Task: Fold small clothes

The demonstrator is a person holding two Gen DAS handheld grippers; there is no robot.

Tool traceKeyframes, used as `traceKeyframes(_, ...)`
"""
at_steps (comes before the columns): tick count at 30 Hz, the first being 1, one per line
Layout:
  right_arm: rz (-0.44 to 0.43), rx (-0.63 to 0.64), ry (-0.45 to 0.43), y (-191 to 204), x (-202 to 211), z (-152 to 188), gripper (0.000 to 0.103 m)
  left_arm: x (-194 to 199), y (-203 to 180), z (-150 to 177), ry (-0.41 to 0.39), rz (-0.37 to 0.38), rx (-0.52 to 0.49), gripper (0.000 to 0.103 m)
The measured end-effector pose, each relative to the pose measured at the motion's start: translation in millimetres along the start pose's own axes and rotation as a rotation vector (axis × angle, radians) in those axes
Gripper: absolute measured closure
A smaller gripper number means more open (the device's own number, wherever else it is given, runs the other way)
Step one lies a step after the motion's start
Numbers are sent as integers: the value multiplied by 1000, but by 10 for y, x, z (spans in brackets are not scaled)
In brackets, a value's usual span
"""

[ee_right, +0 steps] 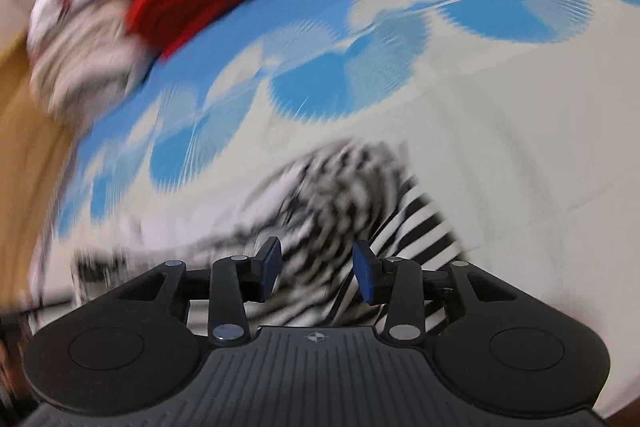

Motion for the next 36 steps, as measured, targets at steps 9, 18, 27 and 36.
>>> traceKeyframes(9,101,242,90,269,-457,50,55,-327,-164,-166,-77,-129,-69,23)
traceKeyframes(18,159,251,33,251,-742,-238,79,-625,-52,-493,-59,-157,13,57)
traceKeyframes(27,220,289,-165,339,-755,-675,98,-512,208,-845,-218,-167,160,99)
traceKeyframes(36,325,300,-164,321,-1137,-846,97,-1106,310,-785,-11,-187,204,92)
Point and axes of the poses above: each gripper's, at about its wrist camera, not at the fingertips, and x roughly against the way its jaws point, y to its left, z to its underside, the point moved 7 cm from there along -x, roughly the way its jaws point, and after that the axes turned 12 degrees about -z, right-handed, at the moved point
